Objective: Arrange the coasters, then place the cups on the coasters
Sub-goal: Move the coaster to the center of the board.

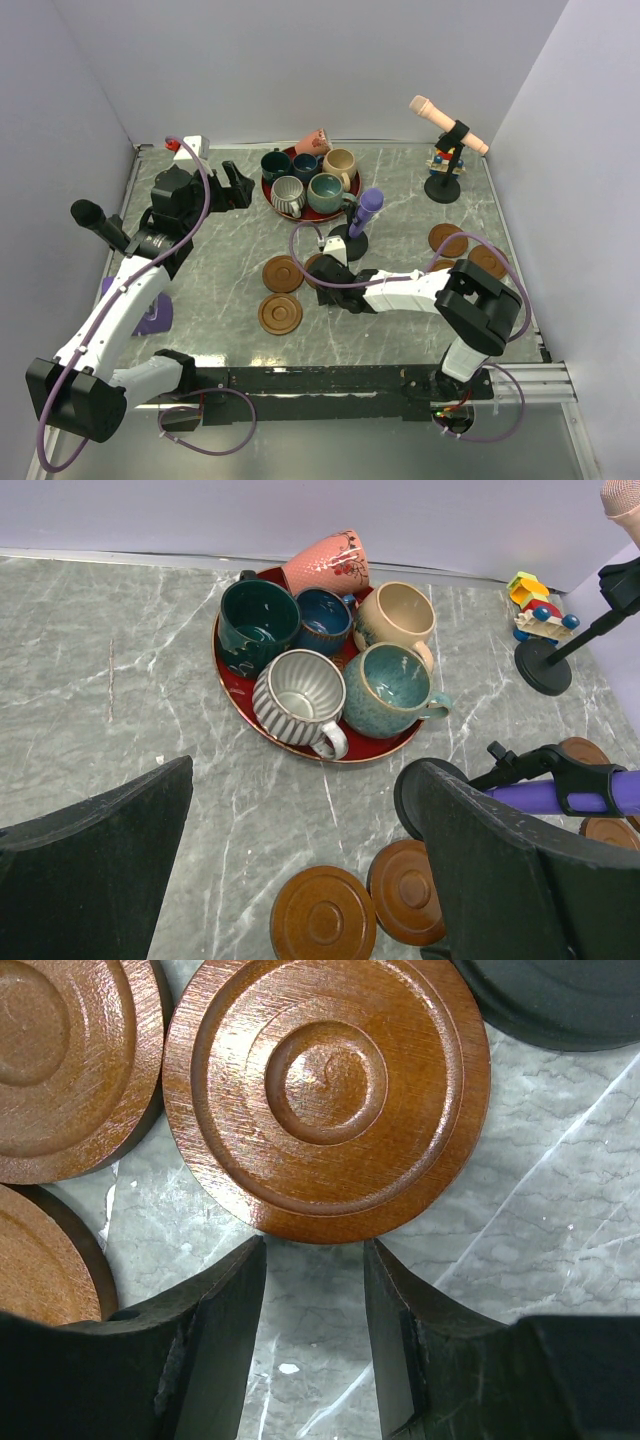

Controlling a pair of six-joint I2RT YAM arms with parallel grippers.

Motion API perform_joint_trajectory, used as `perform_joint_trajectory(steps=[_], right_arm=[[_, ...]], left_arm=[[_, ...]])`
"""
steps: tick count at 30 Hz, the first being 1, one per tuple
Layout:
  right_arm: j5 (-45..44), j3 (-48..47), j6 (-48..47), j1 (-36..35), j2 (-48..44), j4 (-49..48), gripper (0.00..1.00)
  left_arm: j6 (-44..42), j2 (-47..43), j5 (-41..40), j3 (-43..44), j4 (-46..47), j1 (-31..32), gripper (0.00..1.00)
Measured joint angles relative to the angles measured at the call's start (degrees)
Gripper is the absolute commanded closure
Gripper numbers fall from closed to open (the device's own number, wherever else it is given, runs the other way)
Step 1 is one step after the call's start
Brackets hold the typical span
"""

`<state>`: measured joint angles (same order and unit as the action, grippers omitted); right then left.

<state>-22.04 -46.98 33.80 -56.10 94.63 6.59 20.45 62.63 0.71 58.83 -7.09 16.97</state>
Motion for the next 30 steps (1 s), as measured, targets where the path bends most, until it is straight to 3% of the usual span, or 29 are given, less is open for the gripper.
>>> perform_joint_trajectory(steps=[11, 20, 23, 30], right_arm=[[1.25, 1.03, 0.85, -0.98, -2.56, 1.68, 0.28], [0.96, 3.19, 1.75, -1.68, -20.13, 13.27, 0.27], [1.09, 4.52, 1.33, 3.34, -26.99, 15.17, 0.28], [2.80, 11.45, -3.87, 24.92, -42.07, 18.23, 0.28]], left_arm=[[0.02, 0.00, 0.04, 0.00, 0.00, 0.00, 0.03], [0.17, 0.00, 0.55, 0.00, 0.00, 0.00, 0.03], [0.20, 0.00, 0.55, 0.00, 0.00, 0.00, 0.03], [0.20, 0.00, 0.52, 0.00, 0.00, 0.00, 0.03]])
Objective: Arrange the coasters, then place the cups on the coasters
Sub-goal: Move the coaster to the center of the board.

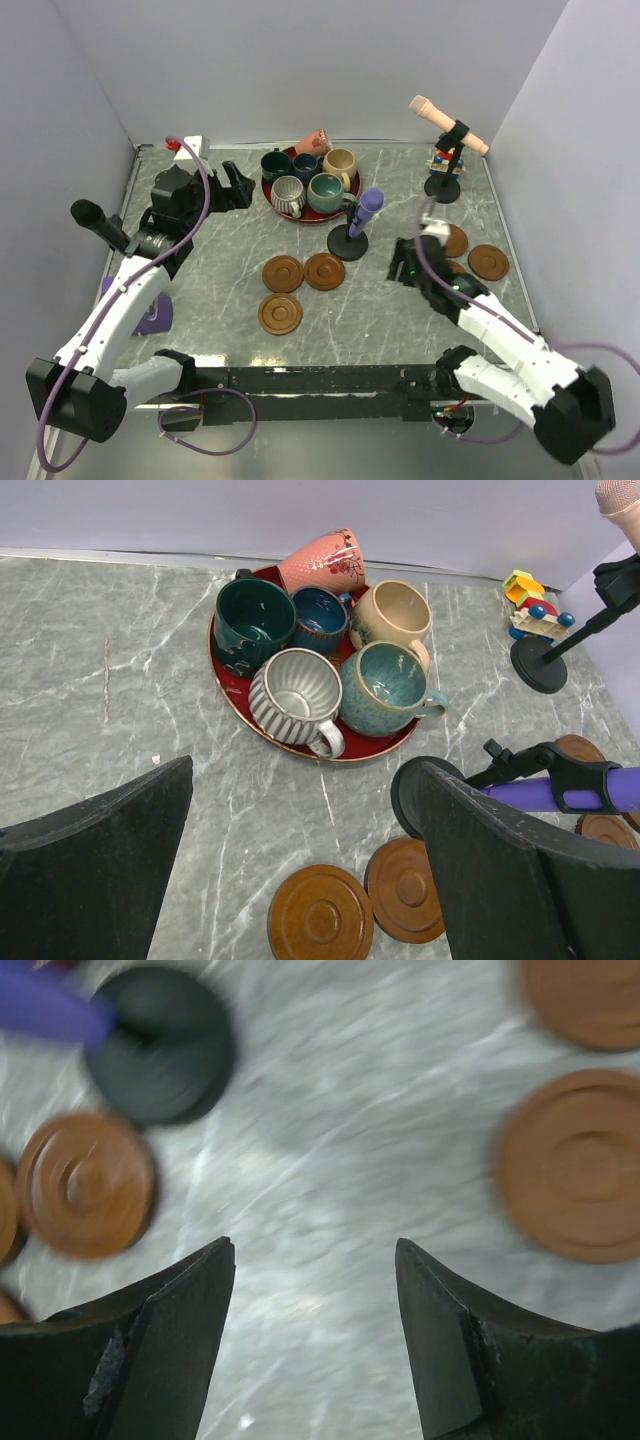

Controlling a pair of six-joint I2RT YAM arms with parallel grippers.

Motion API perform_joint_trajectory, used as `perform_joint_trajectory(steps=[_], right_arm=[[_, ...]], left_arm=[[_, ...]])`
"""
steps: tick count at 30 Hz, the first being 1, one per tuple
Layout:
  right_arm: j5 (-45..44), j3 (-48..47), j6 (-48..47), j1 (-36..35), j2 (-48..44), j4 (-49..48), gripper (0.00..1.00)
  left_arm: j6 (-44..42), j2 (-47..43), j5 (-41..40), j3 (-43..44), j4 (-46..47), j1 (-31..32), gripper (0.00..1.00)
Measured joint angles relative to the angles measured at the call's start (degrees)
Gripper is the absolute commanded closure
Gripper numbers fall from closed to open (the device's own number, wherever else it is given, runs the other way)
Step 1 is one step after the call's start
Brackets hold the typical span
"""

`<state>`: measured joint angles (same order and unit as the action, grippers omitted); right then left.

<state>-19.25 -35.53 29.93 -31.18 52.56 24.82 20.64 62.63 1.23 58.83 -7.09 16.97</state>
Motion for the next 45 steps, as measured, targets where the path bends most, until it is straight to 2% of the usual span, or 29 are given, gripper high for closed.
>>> perform_joint_trajectory(steps=[3, 5, 9, 13, 21, 26, 31, 45], right_arm=[[3.41, 0.24, -3.19, 9.81, -2.21, -1.05, 0.28], [6.82, -0.66, -5.79, 16.98, -0.26, -1.40, 0.28], [13.31, -8.09, -10.25, 28.33, 10.25, -0.70, 0.23], [17.90, -15.21, -13.38, 33.44, 19.69, -1.11, 0.21], [18.01, -32.06, -18.34, 35.06, 40.11, -0.74, 0.22], [16.83, -38.49, -21.16, 35.08, 48.96, 1.25, 0.22], [16.83, -42.32, -22.14, 35.08, 53.16, 2.69, 0.23], [17.05, -40.87, -20.35, 35.08, 55.12, 4.07, 0.29]], left_arm=[[0.00, 0.00, 0.00, 0.00, 0.00, 0.00, 0.03], [0.00, 0.00, -0.02, 0.00, 0.02, 0.00, 0.03], [0.00, 0.00, 0.00, 0.00, -0.02, 0.00, 0.03], [0.00, 0.00, -0.02, -0.02, 0.07, 0.00, 0.04], [-0.02, 0.00, 0.00, -0.07, 0.07, 0.02, 0.03], [-0.02, 0.00, 0.00, -0.07, 0.04, 0.02, 0.03], [-0.02, 0.00, 0.04, -0.07, 0.04, 0.11, 0.03], [0.02, 0.00, 0.44, -0.07, 0.07, 0.11, 0.03]])
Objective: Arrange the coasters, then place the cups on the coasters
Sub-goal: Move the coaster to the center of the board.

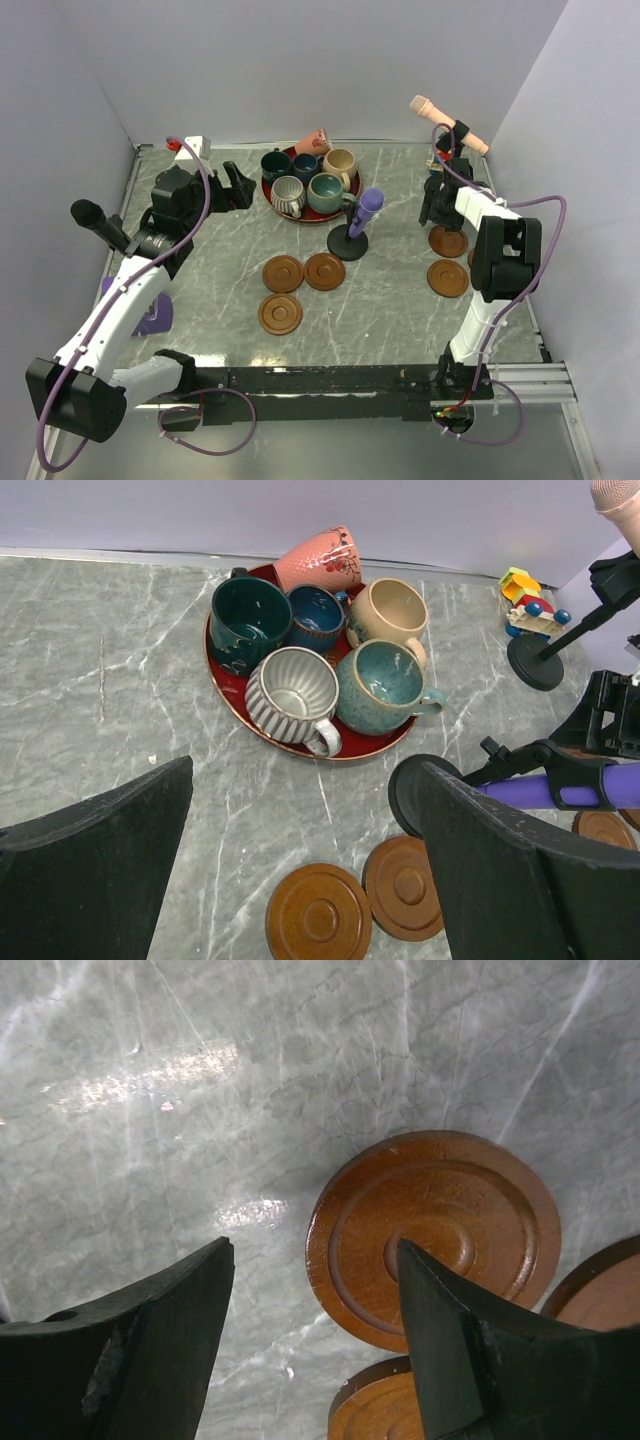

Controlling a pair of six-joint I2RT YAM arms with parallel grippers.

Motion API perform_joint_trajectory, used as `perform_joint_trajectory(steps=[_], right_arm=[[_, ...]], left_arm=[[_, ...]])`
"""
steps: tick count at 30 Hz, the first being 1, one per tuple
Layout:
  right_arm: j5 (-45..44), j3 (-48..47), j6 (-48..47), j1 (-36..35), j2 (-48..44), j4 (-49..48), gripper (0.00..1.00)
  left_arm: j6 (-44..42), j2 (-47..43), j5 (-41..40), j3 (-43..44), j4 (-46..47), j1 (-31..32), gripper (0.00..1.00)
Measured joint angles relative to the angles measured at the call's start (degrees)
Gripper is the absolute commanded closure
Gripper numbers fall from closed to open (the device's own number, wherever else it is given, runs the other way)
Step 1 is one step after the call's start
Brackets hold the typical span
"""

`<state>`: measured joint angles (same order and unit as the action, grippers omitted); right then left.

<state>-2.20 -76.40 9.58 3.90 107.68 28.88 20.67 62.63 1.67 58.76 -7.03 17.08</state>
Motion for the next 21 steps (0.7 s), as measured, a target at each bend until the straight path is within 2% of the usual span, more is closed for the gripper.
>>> perform_joint_trajectory(steps=[21], right_arm=[[-0.50, 3.45, 2.16, 0.17, 1.25, 0.72, 0.37]], left_arm=[[0.02, 0.02, 0.07, 0.00, 0.00, 0.11, 0.03]])
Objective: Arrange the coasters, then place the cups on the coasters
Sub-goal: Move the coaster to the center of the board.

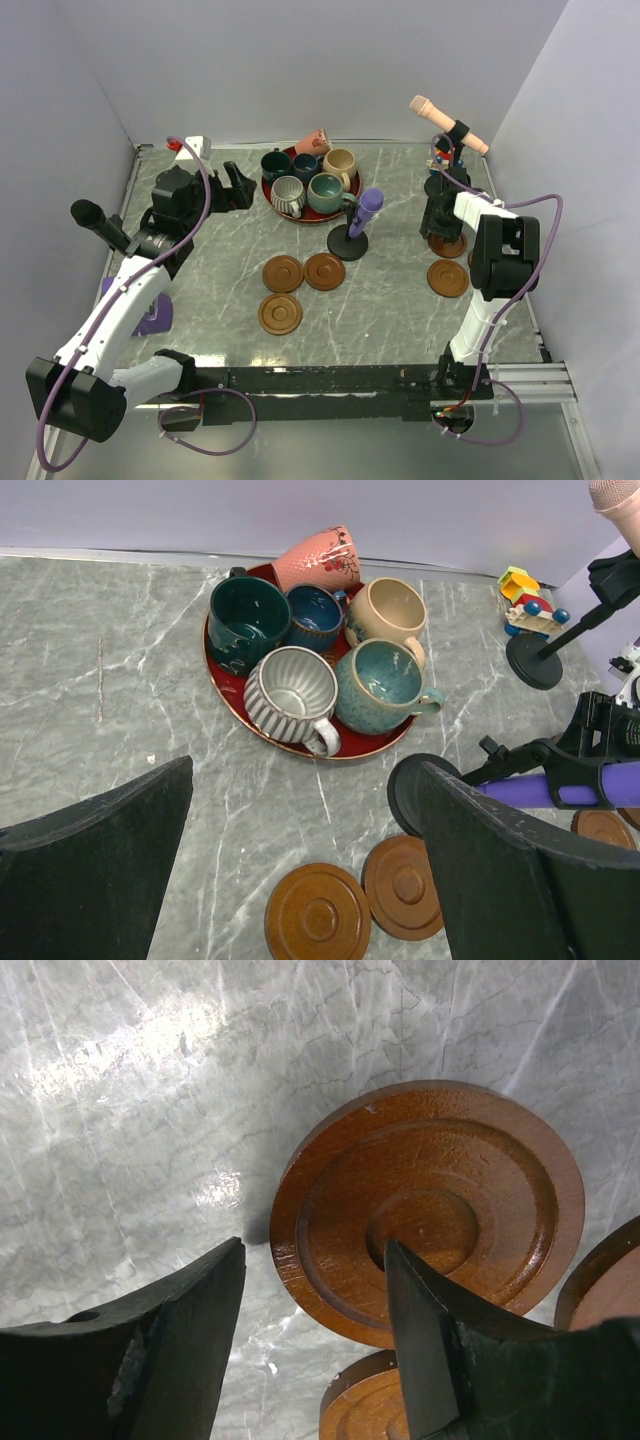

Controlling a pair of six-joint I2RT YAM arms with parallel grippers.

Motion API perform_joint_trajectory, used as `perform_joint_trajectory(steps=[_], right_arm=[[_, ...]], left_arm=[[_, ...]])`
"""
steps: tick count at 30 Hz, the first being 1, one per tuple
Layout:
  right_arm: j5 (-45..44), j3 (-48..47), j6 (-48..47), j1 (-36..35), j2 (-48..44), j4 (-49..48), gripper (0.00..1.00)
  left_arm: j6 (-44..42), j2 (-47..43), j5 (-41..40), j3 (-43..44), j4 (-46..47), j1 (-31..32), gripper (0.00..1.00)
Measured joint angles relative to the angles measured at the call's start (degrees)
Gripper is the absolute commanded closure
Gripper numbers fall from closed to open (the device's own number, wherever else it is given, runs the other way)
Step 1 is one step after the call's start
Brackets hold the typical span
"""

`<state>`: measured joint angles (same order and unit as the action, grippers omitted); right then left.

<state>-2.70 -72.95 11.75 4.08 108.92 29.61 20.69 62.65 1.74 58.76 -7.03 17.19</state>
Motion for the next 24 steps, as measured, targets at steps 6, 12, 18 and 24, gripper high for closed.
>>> perform_joint_trajectory(steps=[6, 12, 18, 24], right_arm=[[1.92, 0.00, -0.94, -0.07, 0.00, 0.09, 0.38], [4.76, 0.00, -1.14, -1.44, -0.11, 0.13, 0.38], [5.38, 0.46, -1.16, -5.88, -0.59, 1.25, 0.39], [5.49, 3.80, -0.76, -12.70, -3.39, 1.99, 0.39]], left_arm=[[0.00, 0.26, 0.26, 0.00, -0.04, 0.07, 0.03], [0.00, 0.26, 0.42, 0.00, -0.02, 0.07, 0.03], [0.00, 0.26, 0.44, 0.00, -0.02, 0.07, 0.03], [0.00, 0.28, 0.42, 0.00, -0.02, 0.07, 0.03]])
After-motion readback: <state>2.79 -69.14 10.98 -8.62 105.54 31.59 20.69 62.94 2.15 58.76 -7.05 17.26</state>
